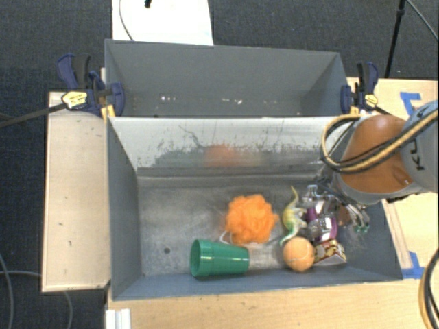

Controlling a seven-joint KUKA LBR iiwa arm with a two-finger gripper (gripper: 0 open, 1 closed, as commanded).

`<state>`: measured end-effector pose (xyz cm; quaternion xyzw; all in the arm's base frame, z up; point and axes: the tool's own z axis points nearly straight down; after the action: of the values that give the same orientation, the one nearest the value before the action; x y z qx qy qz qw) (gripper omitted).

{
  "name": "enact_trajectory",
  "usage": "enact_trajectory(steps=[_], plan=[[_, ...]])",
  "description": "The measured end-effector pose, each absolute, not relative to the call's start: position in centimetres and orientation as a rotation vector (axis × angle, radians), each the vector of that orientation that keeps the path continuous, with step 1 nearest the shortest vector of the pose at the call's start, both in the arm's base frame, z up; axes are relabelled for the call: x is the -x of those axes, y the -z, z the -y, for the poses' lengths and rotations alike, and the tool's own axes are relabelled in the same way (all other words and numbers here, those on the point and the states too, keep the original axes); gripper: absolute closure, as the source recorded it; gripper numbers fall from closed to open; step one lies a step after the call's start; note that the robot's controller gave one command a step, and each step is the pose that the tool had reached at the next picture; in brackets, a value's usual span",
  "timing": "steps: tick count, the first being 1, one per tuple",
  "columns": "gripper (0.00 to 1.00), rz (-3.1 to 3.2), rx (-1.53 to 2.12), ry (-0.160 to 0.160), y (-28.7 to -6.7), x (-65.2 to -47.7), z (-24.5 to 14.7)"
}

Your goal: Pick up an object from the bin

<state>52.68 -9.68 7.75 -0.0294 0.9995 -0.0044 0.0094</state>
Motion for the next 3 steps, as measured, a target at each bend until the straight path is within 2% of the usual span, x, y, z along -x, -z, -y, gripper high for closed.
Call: enact_trajectory(steps=[3], plan=[[1.0, -3.121, 0.1, 0.014, -7.75, -52.7, 9.68]])
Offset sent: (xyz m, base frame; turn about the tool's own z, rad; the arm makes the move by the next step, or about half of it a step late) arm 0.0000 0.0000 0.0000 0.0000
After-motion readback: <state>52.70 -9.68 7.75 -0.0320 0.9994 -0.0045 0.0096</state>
